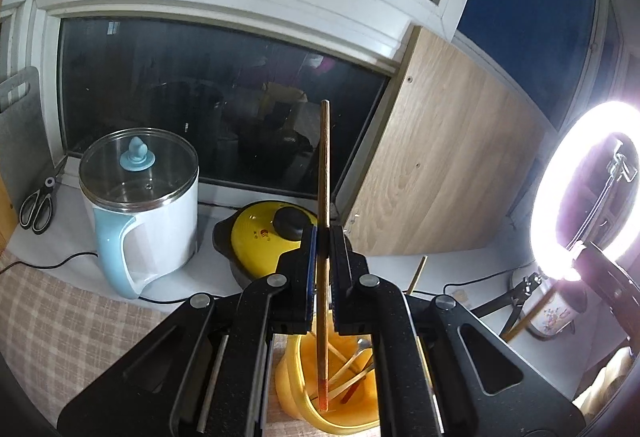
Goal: Organize utensils
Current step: 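Lower the chopstick into the yellow bin and open the right tool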
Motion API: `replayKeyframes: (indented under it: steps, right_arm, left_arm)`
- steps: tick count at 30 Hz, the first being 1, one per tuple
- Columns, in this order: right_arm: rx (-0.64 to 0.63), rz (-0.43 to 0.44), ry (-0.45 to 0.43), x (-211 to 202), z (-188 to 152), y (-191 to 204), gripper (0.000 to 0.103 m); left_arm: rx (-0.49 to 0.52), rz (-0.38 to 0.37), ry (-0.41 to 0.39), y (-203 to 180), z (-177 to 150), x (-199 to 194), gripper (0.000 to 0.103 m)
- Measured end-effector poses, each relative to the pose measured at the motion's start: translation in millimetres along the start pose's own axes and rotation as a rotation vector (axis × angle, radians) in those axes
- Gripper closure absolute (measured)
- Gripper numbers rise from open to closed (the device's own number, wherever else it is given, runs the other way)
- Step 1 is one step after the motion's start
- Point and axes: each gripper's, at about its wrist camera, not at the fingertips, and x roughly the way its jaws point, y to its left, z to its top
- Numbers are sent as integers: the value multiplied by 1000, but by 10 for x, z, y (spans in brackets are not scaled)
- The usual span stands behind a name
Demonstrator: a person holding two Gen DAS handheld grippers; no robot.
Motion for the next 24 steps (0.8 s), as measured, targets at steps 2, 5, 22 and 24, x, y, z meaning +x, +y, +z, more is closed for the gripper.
replayKeyframes:
  steps: [2, 5, 22, 24]
  right_arm:
    - [-1, -11, -1, 84, -6, 0, 100]
    - [1, -14, 6, 206, -33, 2, 100]
    - [49, 27, 137, 604, -467, -80, 100]
    - [51, 34, 148, 607, -503, -75, 100]
  left_arm:
    - [2, 0, 6, 11, -18, 25, 99]
    - [2, -3, 12, 25, -49, 54, 99]
    - [18, -21, 76, -3, -321, 151, 99]
    - [18, -16, 83, -6, -356, 169, 99]
